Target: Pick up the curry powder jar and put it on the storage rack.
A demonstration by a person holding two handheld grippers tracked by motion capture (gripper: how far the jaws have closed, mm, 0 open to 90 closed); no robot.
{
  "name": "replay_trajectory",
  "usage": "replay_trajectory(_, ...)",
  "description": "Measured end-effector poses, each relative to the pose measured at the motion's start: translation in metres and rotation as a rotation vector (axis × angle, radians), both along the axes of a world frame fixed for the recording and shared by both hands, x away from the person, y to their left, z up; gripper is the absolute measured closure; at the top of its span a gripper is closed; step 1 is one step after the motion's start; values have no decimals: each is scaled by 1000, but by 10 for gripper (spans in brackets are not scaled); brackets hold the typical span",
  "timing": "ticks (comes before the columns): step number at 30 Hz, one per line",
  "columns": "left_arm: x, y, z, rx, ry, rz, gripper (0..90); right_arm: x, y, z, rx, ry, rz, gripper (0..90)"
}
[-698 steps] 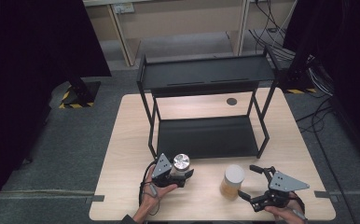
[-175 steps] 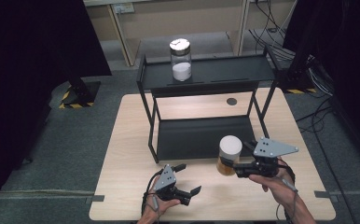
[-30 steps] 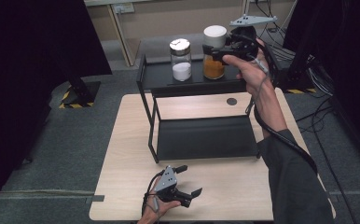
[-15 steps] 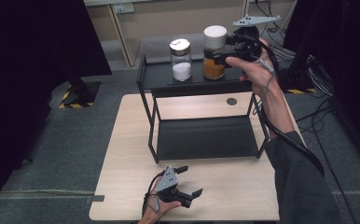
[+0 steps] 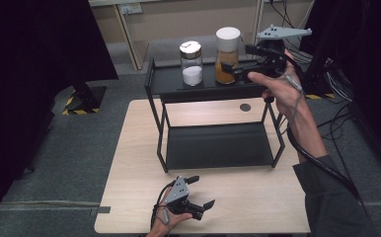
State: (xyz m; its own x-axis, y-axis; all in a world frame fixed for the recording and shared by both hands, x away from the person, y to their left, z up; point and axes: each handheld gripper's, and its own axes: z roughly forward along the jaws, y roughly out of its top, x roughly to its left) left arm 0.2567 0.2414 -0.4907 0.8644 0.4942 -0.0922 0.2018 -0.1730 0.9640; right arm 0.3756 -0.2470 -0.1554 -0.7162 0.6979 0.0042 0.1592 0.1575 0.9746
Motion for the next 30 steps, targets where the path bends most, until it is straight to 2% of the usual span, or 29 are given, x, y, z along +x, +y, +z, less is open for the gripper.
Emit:
replay_trajectory(11, -1, 0, 0, 0, -2, 3, 14, -28, -20, -24, 26, -12, 27, 10)
replay_trajectory(20, -1, -1, 0, 1, -2, 5, 14, -50, -30, -50, 31, -21, 71, 6)
replay_trajectory(24, -1, -1, 0, 1, -2, 5, 14, -58, -37, -61, 58, -24, 94, 4)
replay_trajectory(30, -1, -1, -1, 0, -2, 7, 14, -65, -45, -73, 60, -17, 140, 3)
